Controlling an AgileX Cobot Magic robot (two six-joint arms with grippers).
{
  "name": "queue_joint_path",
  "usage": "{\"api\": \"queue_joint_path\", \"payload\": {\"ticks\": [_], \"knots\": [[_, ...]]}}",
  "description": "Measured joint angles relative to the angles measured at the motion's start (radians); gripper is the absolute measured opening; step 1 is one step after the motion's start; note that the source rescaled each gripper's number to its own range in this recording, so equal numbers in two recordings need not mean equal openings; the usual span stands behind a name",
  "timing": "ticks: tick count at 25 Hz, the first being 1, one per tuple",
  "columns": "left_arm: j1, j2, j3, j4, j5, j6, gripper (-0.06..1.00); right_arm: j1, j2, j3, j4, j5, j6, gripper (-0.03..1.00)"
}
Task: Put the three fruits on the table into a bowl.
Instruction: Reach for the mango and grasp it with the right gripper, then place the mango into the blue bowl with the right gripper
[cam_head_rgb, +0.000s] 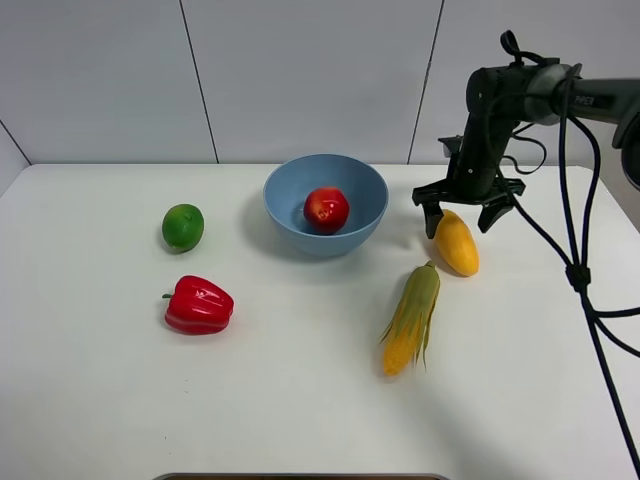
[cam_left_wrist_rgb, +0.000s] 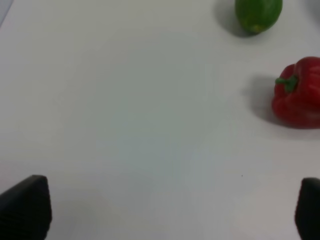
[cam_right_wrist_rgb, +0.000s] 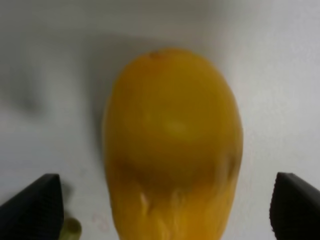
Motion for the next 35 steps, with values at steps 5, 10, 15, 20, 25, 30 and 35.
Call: {"api": "queue_joint_path", "payload": {"ticks": [5,10,15,20,25,30,35], "knots": [[0.000,0.000,0.000,0.000,0.000,0.000,1.00,-0.004,0.038,0.000,0.025,-0.018,-0.019,0.64],[0.000,0.000,0.000,0.000,0.000,0.000,1.00,-0.006,0.076,0.000,0.045,-0.036,-0.026,0.64],[0.000,0.000,0.000,0.000,0.000,0.000,1.00,-0.006,0.100,-0.001,0.045,-0.061,-0.030,0.64],[0.000,0.000,0.000,-0.001,0.000,0.000,1.00,-0.006,0.100,-0.001,0.044,-0.071,-0.029,0.39],[0.000,0.000,0.000,-0.001,0.000,0.000,1.00,-0.006,0.100,-0.001,0.044,-0.079,-0.029,0.01],[0.000,0.000,0.000,-0.001,0.000,0.000,1.00,-0.006,0.100,-0.001,0.044,-0.079,-0.029,0.00],[0.000,0.000,0.000,-0.001,0.000,0.000,1.00,-0.006,0.100,-0.001,0.044,-0.079,-0.029,0.00]]}}
